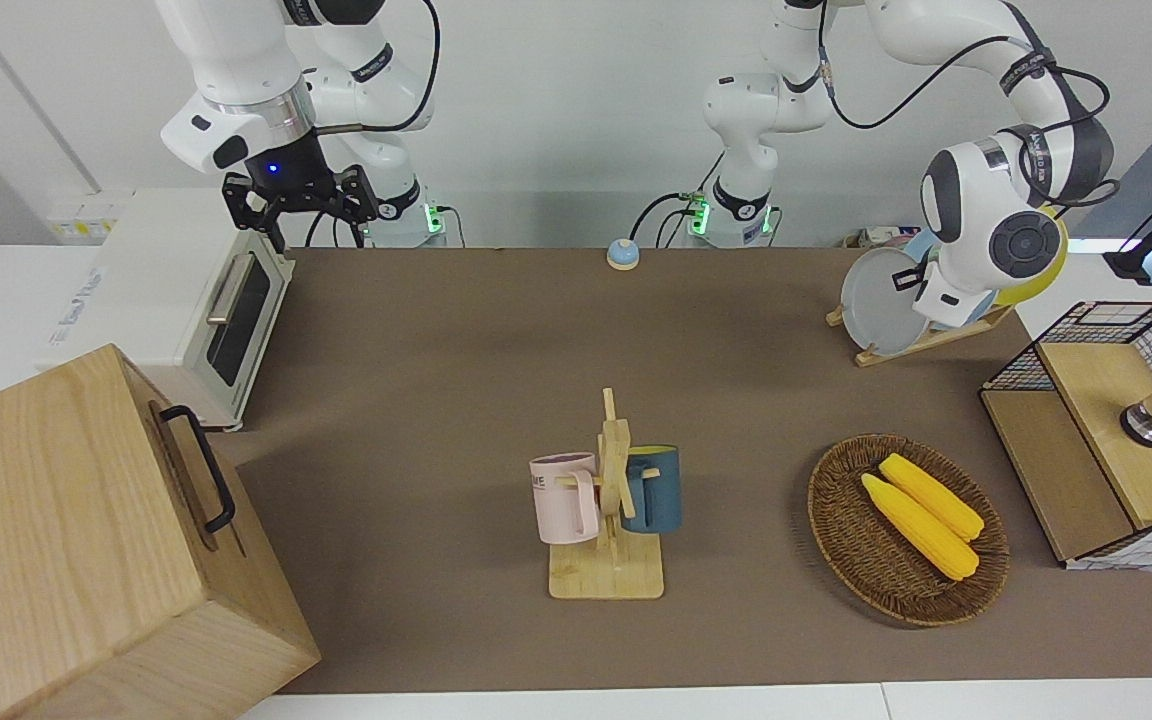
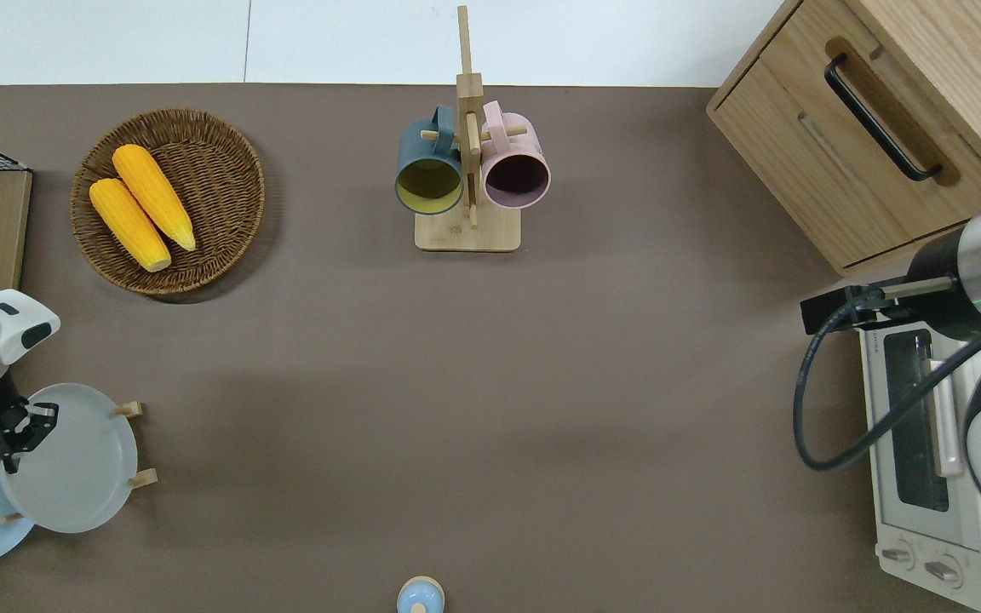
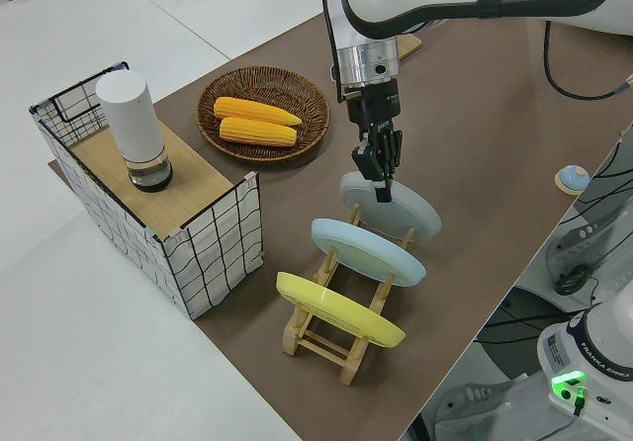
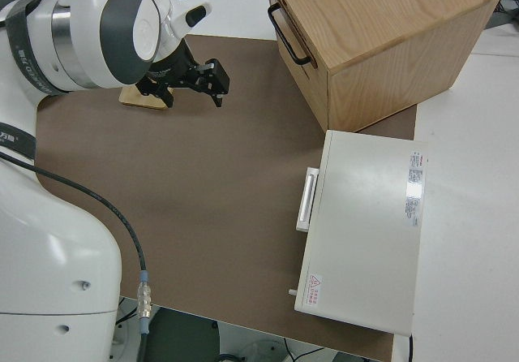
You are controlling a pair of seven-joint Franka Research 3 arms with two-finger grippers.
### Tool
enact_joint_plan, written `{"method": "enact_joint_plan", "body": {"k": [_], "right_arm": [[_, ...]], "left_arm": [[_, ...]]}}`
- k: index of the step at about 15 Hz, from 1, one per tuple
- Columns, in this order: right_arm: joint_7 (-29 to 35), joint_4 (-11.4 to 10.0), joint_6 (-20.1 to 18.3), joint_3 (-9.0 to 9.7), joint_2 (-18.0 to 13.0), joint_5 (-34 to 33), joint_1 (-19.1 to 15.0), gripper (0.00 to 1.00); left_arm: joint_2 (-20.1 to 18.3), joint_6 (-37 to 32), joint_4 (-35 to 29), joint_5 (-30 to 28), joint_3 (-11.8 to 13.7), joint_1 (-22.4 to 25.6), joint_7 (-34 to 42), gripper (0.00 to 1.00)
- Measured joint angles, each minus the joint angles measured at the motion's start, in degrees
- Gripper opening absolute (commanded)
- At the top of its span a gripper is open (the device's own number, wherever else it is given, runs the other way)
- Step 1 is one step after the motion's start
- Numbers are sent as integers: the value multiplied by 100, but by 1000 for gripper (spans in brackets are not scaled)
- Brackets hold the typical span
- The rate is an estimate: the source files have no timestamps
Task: Pick gray plate from low plate rack and place it on table with left arm
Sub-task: 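Lower the left gripper and grasp the rim of the front gray plate, then lift the gray plate out of the rack with the left gripper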
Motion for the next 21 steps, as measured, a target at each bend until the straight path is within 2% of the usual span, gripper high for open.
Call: {"method": "enact_joint_plan", "body": {"k": [3,10,14,18,21], "right_arm": [[0,0,0,0,0,0,0,983],[0,0,0,0,0,0,0,983],[0,0,0,0,0,0,0,983],[0,0,0,0,0,0,0,983],[0,0,0,0,0,0,0,983]], "left_arm": [[-6,-44,150,-7,-13,-7,0,0],[-22,-816,843,4,-102,-72,0,0],[-27,-894,1015,-103,-183,-76,3,0],[-30,-901,1093,-1169,-270,-83,-4,0],[-14,-581,1070,-2084,-299,-85,-10,0]]}}
